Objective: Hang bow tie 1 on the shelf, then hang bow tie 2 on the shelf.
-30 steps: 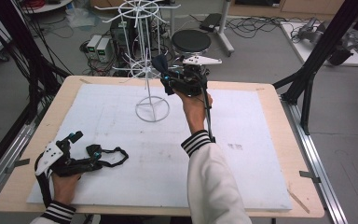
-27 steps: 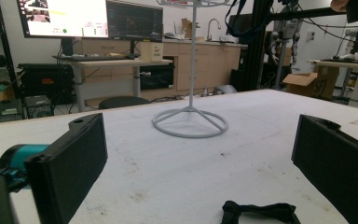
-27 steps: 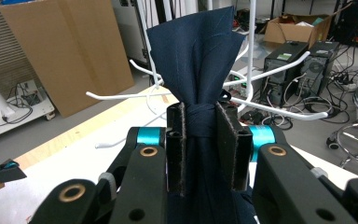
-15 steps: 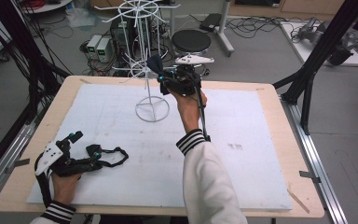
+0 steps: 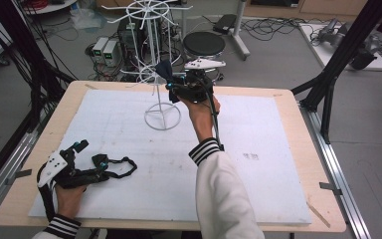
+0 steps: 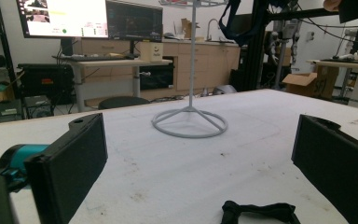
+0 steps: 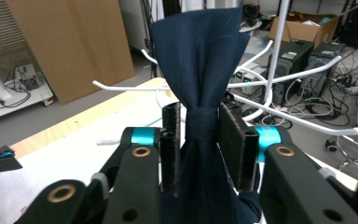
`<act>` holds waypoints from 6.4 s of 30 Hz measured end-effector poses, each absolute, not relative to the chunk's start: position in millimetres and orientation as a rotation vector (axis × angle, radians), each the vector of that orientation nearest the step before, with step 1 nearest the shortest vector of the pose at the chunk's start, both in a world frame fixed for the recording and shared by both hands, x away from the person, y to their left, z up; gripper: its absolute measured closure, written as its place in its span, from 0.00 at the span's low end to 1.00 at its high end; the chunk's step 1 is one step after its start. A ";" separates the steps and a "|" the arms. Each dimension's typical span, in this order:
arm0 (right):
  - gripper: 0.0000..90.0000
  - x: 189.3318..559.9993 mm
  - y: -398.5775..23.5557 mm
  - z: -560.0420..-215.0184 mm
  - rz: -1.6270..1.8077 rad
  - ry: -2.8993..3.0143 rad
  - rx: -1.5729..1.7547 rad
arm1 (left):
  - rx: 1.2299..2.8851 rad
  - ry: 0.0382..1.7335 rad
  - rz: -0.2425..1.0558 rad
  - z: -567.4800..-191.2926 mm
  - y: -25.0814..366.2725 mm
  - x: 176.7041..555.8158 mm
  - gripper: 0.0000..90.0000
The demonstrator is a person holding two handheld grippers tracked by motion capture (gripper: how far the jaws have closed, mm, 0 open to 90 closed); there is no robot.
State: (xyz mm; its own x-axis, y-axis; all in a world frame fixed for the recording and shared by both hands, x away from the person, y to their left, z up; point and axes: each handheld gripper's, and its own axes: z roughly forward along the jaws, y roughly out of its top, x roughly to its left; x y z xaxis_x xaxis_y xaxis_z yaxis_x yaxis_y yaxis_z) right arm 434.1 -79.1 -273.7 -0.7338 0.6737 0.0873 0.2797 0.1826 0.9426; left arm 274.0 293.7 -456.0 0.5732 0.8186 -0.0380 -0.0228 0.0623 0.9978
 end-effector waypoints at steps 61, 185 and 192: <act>0.01 271.3 -251.8 -397.1 1.689 1.758 0.848 | 1.373 0.761 0.749 -456.0 292.1 273.8 0.04; 0.01 259.1 -268.6 -454.4 1.653 1.669 0.868 | 2.309 1.218 0.396 -411.2 282.8 325.7 0.04; 0.01 258.4 -268.3 -454.4 1.655 1.671 0.872 | 2.317 1.280 0.348 -415.8 283.5 326.0 0.12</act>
